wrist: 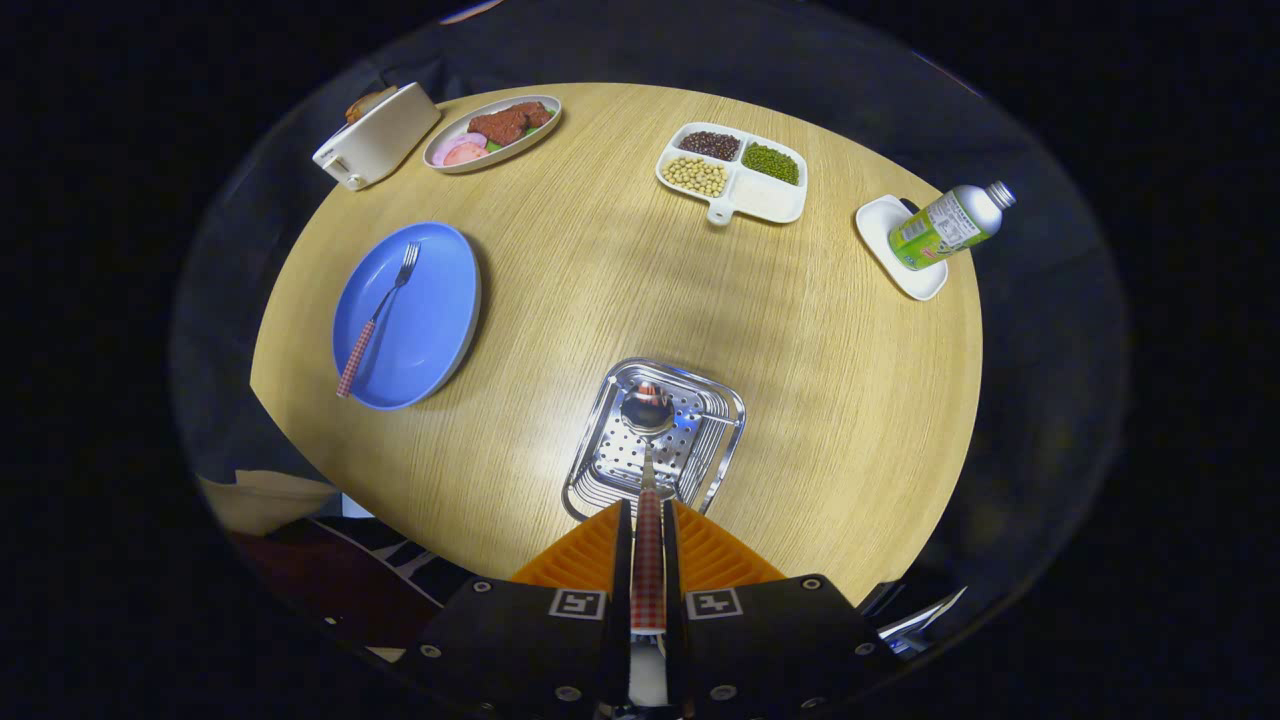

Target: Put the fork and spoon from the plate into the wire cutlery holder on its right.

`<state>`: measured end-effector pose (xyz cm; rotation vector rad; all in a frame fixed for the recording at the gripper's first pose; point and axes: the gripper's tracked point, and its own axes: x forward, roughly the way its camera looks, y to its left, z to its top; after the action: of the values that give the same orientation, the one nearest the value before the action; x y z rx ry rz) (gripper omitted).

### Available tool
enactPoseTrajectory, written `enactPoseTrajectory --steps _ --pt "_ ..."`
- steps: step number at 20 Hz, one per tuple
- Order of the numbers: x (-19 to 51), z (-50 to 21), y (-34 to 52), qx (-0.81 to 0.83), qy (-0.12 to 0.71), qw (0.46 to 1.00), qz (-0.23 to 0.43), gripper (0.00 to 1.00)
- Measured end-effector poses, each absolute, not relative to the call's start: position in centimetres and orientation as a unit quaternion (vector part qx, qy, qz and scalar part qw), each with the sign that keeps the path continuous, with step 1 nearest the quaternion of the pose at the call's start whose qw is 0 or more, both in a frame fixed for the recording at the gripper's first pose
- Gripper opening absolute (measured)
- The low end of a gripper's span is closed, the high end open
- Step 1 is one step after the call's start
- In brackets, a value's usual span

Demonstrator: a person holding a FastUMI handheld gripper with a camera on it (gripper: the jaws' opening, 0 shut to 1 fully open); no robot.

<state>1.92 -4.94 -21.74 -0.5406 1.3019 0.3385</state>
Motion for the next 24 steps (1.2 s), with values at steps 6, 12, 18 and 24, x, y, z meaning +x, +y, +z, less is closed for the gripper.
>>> enactPoseTrajectory --steps 6,12,18,24 --pt "2.2 -19.0 -4.5 -0.212 0.553 0.794 0.134 0.39" --pt "2.7 -16.3 -0.5 -0.173 0.464 0.859 0.131 0.68" --pt "2.0 -17.5 5.1 -0.122 0.395 0.903 0.12 0.95" --pt "1.3 -19.6 12.2 -0.104 0.335 0.928 0.123 0.98"
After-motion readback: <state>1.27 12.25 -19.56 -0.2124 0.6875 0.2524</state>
